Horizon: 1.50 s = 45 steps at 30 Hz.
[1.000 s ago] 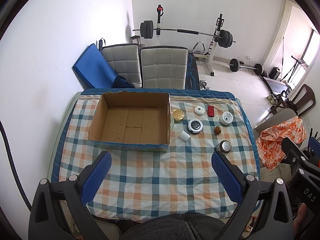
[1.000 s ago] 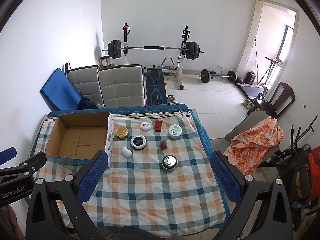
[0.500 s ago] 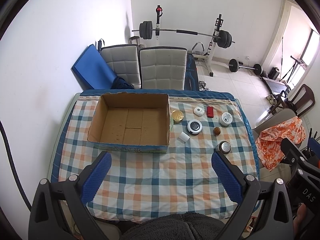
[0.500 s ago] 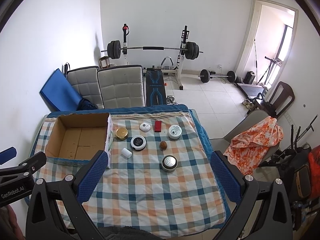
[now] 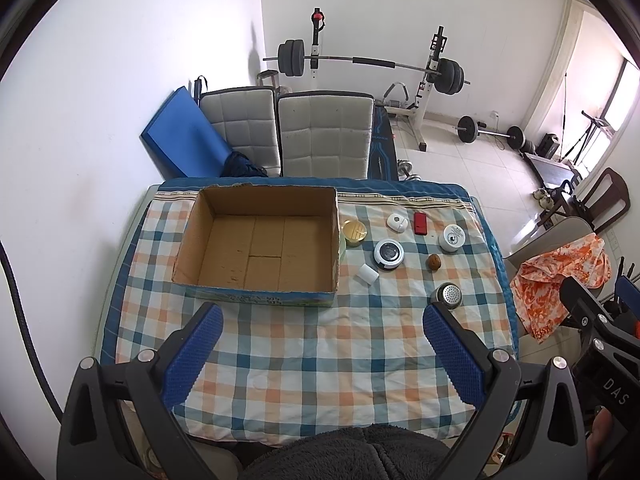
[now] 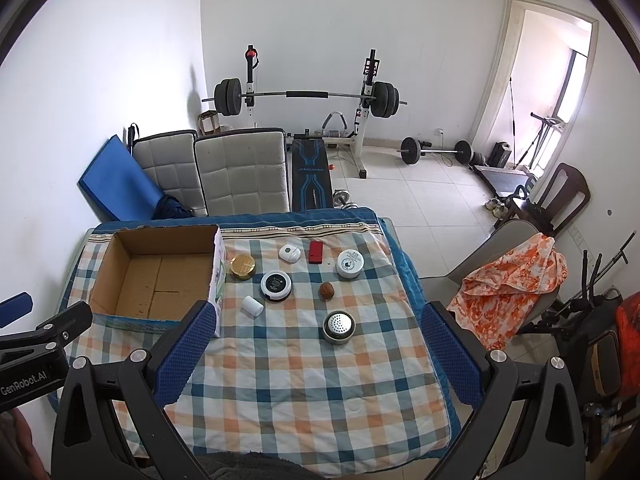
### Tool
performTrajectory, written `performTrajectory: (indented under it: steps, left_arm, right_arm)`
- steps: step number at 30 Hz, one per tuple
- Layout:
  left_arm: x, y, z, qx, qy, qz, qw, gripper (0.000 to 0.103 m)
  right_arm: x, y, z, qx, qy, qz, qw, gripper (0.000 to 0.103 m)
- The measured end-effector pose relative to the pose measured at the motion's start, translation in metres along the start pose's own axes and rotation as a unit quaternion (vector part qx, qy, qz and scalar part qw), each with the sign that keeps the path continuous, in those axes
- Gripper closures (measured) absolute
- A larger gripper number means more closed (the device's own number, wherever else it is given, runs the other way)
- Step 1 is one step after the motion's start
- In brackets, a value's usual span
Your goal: Organize rigid objects
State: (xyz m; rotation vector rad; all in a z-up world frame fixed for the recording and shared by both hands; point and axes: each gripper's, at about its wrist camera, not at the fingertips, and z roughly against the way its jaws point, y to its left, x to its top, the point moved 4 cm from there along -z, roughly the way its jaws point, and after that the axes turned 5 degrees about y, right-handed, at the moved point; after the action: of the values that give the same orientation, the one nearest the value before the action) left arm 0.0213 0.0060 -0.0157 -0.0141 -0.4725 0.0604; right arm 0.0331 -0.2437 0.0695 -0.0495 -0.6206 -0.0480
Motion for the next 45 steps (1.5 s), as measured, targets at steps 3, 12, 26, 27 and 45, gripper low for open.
performTrajectory:
  steps: [3, 12, 26, 27, 45]
  left_arm:
    - [0.0, 0.0, 0.001, -0.002, 0.002, -0.001, 1.0, 0.0]
    - [0.035, -0.022, -0.047, -0.024, 0.049, -0.009, 0.9985, 0.0]
    - [0.071, -0.108, -0.299, 0.016, 0.223, -0.067, 0.9723, 0.0]
    - [0.07, -0.111, -0.313, 0.02, 0.231, -0.069, 0.9703, 0.0]
    - [0.079, -0.144, -0.454, 0.021, 0.33, -0.1, 0.9385, 0.0]
  right_arm:
    - [-0.002, -0.001, -0.003, 0.0, 0.002, -0.001, 1.0, 0.0]
    - [0.006, -0.036, -0.08, 0.007, 0.073, -0.039, 0.997, 0.0]
    - [-0.034, -0.078, -0.384, -0.018, 0.3, -0.07, 0.951, 0.002]
    - [-0.043, -0.077, -0.402, -0.02, 0.315, -0.077, 0.946, 0.002]
    - [-0.122, -0.077, -0.522, 0.025, 0.447, -0.125, 0.886, 0.03]
